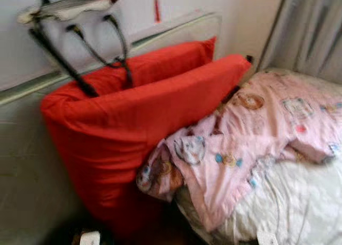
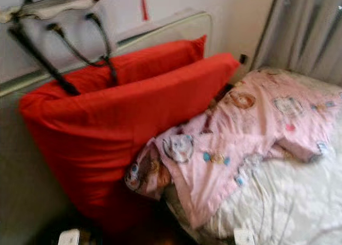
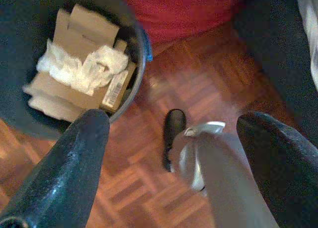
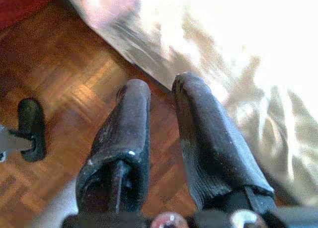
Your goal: Clean up the room
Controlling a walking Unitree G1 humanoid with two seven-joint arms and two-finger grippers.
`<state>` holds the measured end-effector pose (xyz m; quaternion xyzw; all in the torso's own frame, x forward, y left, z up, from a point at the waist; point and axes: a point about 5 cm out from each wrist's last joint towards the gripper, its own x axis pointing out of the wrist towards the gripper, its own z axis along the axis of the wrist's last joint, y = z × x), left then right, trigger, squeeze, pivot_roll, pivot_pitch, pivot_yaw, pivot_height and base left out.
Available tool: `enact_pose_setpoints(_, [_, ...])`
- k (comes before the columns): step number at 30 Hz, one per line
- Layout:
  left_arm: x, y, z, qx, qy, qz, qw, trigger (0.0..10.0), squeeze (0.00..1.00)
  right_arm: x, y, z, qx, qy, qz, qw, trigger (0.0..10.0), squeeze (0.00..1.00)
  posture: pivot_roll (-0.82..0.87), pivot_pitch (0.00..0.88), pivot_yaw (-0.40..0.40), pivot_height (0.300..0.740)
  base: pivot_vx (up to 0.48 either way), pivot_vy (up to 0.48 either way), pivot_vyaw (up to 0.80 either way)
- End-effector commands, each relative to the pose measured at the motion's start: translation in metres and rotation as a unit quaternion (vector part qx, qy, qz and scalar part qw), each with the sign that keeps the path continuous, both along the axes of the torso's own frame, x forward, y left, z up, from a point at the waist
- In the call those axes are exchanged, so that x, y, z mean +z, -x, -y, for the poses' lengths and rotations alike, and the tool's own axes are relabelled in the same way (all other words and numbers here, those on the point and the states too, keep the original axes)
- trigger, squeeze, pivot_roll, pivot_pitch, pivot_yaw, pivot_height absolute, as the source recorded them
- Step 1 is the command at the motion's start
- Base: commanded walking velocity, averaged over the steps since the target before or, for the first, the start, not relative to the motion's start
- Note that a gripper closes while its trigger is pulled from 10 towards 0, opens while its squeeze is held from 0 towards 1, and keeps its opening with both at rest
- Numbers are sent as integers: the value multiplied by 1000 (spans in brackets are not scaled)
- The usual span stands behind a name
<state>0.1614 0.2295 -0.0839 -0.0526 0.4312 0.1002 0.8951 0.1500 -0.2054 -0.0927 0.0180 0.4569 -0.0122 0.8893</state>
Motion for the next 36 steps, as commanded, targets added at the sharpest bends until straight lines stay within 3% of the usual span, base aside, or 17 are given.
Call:
enact_pose_setpoints(1, [1,-1,0,10,3,10,1000,10000,0,2,-4,-2,9,-3,15,1000,10000,0,6,0,-43,740,0,0,800])
enact_pose_setpoints(2, [1,-1,0,10,3,10,1000,10000,0,2,-4,-2,9,-3,15,1000,10000,0,6,0,-43,740,0,0,800])
enact_pose_setpoints(3, [2,-2,-1,14,4,15,1000,10000,0,6,-16,-9,18,-7,34,999,10000,0,3,0,-37,740,0,0,800])
enact_pose_setpoints(4, [3,-4,-1,11,6,22,1000,10000,0,17,-43,-27,28,-26,69,997,10000,0,8,0,-36,740,0,0,425])
enact_pose_setpoints(7, [4,-6,1,8,11,35,999,10000,0,24,-57,-35,34,-35,91,995,10000,0,3,0,-36,740,0,0,142])
enact_pose_setpoints(12, [4,-6,5,2,15,49,999,10000,0,26,-59,-30,11,-30,104,994,10000,0,6,0,-32,740,0,0,0])
enact_pose_setpoints(16, [2,-1,14,-28,10,51,998,10000,0,26,-52,-12,-40,-33,119,992,10000,0,-4,0,-20,740,0,0,0])
enact_pose_setpoints(26, [1,2,18,-63,-8,52,997,10000,0,25,-44,-1,-61,-27,128,989,10000,0,30,0,-6,740,0,0,0])
enact_pose_setpoints(29, [4,-2,12,-62,-16,62,996,10000,0,25,-45,-6,-54,-24,130,990,10000,0,10,0,-8,740,0,0,0])
enact_pose_setpoints(30, [8,-6,4,-49,-20,72,996,10000,0,28,-52,-17,-32,-22,147,988,10000,0,-11,0,-4,740,0,0,0])
enact_pose_setpoints(36, [20,-20,-9,-7,-4,123,992,10000,0,50,-82,-34,-1,-43,227,973,10000,0,-46,3,26,740,0,0,0])
